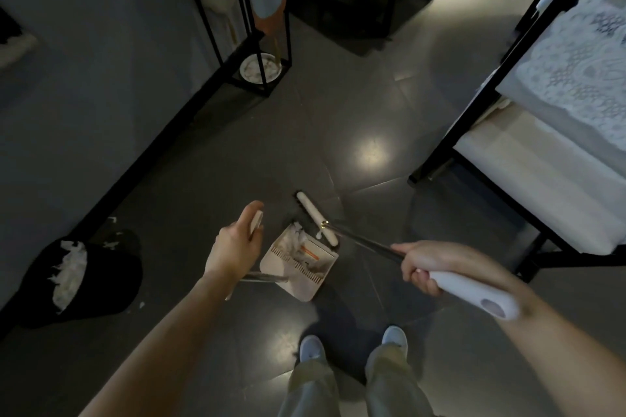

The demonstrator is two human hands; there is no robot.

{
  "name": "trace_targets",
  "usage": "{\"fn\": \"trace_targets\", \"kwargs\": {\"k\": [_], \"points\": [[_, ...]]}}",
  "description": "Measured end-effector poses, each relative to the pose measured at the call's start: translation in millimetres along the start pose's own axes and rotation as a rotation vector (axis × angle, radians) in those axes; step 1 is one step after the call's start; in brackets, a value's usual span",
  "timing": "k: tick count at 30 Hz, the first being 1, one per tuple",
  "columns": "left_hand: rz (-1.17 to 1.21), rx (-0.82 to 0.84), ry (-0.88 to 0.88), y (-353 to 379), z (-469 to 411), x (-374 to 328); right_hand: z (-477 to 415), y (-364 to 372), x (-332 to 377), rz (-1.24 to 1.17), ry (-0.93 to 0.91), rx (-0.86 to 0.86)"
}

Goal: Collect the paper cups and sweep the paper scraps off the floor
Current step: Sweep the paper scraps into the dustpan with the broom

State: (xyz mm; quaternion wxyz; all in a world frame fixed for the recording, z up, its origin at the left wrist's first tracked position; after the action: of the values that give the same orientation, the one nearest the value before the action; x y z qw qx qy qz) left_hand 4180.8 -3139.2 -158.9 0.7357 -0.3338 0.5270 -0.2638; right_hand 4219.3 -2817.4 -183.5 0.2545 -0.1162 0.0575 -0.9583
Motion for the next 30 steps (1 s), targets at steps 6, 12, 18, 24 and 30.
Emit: {"fn": "trace_targets", "kwargs": {"k": [6, 12, 18, 24, 30], "points": [[-0.008, -0.071, -0.071, -12, 16, 23, -31, 15, 30, 0.167, -0.088, -0.079], [0.009, -0.109, -0.093, -18, 6, 31, -56, 81, 24, 0.419, -0.155, 0.004], [0.006, -0.135, -0.089, -20, 13, 27, -24, 91, 9, 0.214, -0.223, 0.230], [0.030, -0.152, -0.129, -15, 51, 18, 0, 40, -8, 0.281, -0.061, 0.086], [0.056, -0.309, -0.175, 0, 128, -11, 25, -9, -31, 0.281, -0.155, 0.096]]}}
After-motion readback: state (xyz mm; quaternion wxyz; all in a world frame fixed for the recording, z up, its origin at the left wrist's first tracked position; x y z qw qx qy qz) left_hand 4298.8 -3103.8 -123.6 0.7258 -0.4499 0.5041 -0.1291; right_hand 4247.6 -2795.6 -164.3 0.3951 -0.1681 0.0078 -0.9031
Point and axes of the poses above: each hand's wrist, its own z-axis away from the middle knuckle, its own y-axis out of the palm, x = y × z, the point moved 10 cm from there along -z, towards the middle knuckle, and after that the axes turned 6 degrees about -x, right-handed, at the moved point
